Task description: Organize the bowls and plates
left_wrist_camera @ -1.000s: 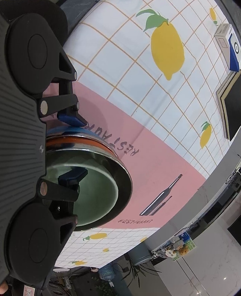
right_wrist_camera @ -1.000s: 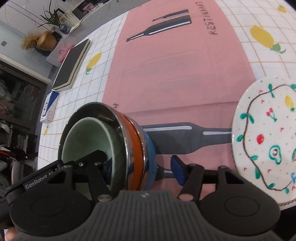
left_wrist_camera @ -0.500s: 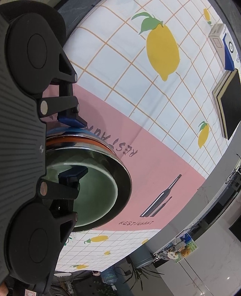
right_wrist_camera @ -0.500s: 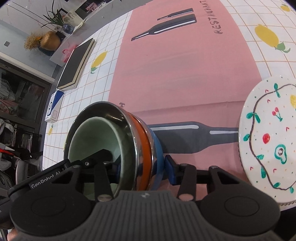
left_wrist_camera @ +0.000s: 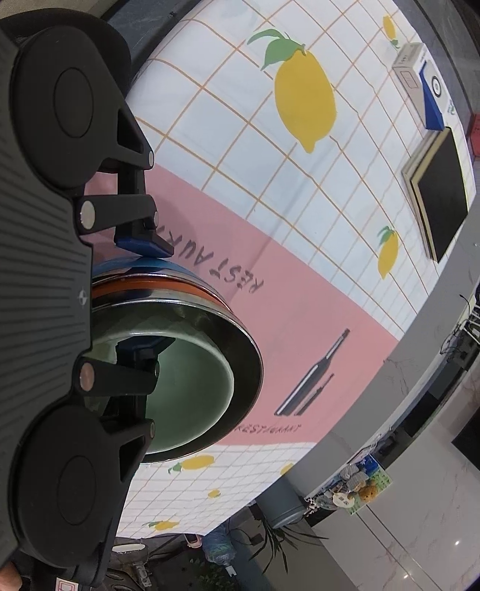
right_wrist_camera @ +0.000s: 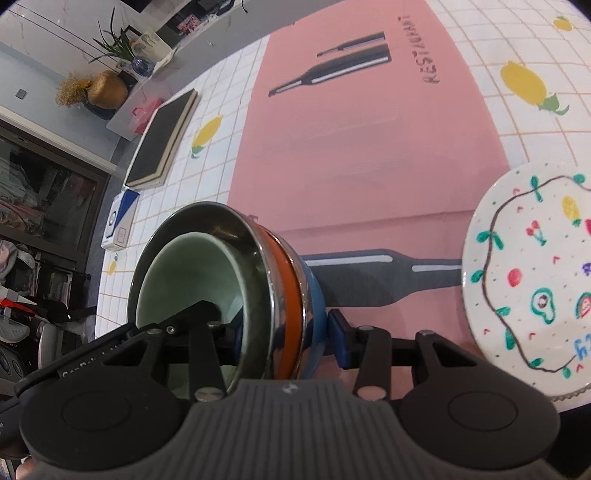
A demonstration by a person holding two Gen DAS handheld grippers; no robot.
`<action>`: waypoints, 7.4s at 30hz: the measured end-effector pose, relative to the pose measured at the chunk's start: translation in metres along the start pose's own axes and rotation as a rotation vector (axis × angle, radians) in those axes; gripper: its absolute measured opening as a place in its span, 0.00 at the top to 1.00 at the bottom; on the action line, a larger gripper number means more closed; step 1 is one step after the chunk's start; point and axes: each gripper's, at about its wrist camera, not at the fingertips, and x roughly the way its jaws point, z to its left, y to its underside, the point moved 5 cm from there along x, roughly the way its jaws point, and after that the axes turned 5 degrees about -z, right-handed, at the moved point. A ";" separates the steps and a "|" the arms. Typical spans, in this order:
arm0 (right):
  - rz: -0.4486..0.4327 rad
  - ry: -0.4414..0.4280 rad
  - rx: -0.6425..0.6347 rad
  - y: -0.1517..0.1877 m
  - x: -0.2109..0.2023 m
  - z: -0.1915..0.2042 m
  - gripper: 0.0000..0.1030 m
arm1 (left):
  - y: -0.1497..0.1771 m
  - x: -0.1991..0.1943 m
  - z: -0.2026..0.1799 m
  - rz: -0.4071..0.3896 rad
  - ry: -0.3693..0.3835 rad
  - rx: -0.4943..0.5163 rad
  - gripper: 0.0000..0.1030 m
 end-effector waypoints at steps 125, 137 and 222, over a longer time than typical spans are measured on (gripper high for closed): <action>-0.362 0.385 -0.424 0.076 -0.169 -0.095 0.11 | 0.125 -0.037 -0.152 -0.182 -0.108 0.732 0.27; -0.323 0.375 -0.434 0.075 -0.163 -0.090 0.11 | 0.123 -0.038 -0.154 -0.166 -0.109 0.732 0.25; -0.303 0.377 -0.450 0.075 -0.155 -0.088 0.11 | 0.121 -0.043 -0.149 -0.155 -0.089 0.713 0.22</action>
